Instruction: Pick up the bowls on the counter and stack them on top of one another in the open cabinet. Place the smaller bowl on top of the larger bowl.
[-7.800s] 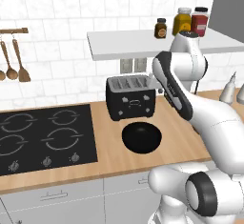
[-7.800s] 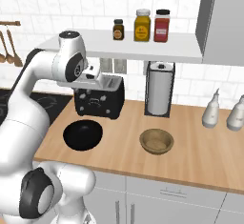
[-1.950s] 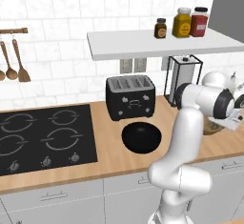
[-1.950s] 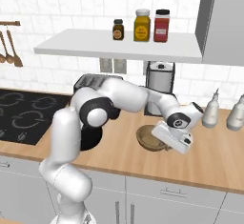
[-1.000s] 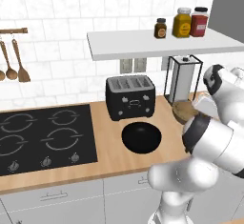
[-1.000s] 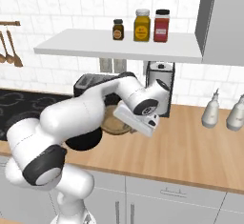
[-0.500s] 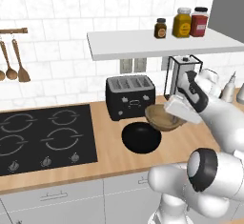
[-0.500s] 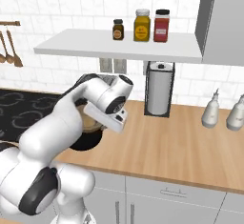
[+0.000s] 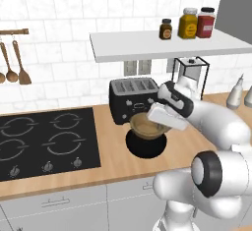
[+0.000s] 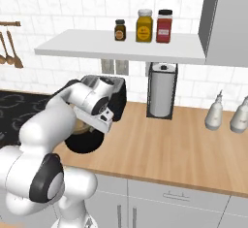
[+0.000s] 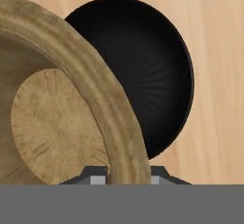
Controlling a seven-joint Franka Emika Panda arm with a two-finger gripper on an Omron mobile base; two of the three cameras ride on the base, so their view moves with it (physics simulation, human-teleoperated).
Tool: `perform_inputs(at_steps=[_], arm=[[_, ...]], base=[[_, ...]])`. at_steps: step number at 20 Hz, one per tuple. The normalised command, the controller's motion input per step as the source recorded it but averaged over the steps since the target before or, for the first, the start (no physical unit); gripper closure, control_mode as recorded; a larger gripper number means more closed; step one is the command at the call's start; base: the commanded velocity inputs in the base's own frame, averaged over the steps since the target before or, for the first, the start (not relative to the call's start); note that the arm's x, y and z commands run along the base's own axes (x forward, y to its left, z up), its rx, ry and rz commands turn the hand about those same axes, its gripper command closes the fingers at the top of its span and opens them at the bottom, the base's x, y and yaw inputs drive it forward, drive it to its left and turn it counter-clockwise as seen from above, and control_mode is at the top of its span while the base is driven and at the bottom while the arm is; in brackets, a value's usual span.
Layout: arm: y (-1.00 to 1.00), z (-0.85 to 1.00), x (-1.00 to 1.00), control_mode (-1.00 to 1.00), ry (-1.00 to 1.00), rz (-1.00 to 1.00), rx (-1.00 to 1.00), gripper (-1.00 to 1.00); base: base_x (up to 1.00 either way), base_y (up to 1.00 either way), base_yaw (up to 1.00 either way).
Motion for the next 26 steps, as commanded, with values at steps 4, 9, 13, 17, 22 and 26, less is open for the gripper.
perform_inputs(at_steps=[4,9,13,17,22,26], arm=[[0.24,-0.45,0.24,-1.0,0.01,0.0,-0.01,1.0],[0.0,-0.36,0.05,-1.0,0.03,0.0,-0.03,1.0],[-0.01,-0.22,0.08,-1.0,0.04,0.0,-0.02,1.0],[0.0,-0.22,0.14,-1.0,0.02,0.0,-0.03,1.0],[0.0,-0.21,0.1,-1.0,0.0,0.0,-0.02,1.0],[-0.01,0.07,0.0,-1.0,0.0,0.0,0.0,1.0]], base=[[0.0,0.0,0.0],[0.0,0.0,0.0],[0.0,0.0,0.0],[0.0,0.0,0.0],[0.0,0.0,0.0],[0.0,0.0,0.0]])
